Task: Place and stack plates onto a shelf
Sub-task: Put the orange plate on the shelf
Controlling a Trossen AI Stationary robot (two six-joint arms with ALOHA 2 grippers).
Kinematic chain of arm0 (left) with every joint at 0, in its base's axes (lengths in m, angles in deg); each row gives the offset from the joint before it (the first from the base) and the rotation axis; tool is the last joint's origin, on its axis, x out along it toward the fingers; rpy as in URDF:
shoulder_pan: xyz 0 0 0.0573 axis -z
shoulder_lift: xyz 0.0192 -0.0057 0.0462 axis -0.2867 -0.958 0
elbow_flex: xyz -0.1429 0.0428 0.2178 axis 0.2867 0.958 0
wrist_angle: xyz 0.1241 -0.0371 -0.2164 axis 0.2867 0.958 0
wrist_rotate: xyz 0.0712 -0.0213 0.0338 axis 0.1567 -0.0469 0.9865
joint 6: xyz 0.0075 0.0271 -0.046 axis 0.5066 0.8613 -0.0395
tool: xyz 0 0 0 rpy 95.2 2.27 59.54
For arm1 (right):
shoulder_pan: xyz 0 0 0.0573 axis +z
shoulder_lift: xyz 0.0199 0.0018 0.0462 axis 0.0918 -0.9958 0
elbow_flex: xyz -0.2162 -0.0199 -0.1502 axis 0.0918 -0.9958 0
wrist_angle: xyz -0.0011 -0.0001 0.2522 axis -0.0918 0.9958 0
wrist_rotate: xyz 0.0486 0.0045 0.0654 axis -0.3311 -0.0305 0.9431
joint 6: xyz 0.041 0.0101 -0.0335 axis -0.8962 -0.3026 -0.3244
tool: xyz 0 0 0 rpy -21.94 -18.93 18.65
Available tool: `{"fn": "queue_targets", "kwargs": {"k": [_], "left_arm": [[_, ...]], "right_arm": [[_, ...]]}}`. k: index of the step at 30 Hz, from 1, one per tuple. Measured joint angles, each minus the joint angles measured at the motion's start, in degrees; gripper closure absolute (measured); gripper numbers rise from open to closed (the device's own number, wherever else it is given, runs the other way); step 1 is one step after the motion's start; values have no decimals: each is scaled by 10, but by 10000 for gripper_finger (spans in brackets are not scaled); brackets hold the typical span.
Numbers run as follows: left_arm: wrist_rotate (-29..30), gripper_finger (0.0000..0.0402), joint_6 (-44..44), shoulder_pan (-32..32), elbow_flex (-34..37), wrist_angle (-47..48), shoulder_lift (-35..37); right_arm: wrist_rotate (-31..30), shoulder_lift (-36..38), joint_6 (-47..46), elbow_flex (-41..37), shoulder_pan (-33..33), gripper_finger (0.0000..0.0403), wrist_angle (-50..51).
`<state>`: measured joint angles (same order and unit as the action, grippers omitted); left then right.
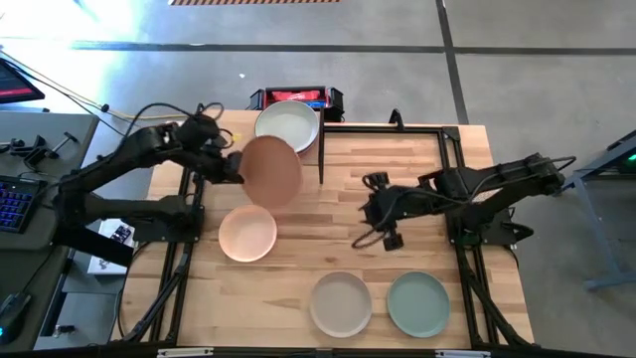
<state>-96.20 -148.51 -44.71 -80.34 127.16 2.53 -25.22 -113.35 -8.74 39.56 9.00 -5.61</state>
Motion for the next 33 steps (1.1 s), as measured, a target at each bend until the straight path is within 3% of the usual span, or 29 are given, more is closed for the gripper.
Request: {"fn": "queue_targets", "kwargs": {"k": [5, 13, 25, 33], "left_arm": [[30, 401, 31, -26, 0, 1, 23], [73, 401, 103, -81, 0, 38, 42], [74, 401, 151, -114, 0, 42, 55], [110, 401, 88, -121, 0, 42, 55]], "right_arm": [[-57, 0, 2, 0, -48, 293, -111], [-49, 0, -1, 0, -141, 293, -272], [-45, -1, -28, 0, -242, 293, -286], [-45, -1, 42, 0, -282, 293, -286]]}}
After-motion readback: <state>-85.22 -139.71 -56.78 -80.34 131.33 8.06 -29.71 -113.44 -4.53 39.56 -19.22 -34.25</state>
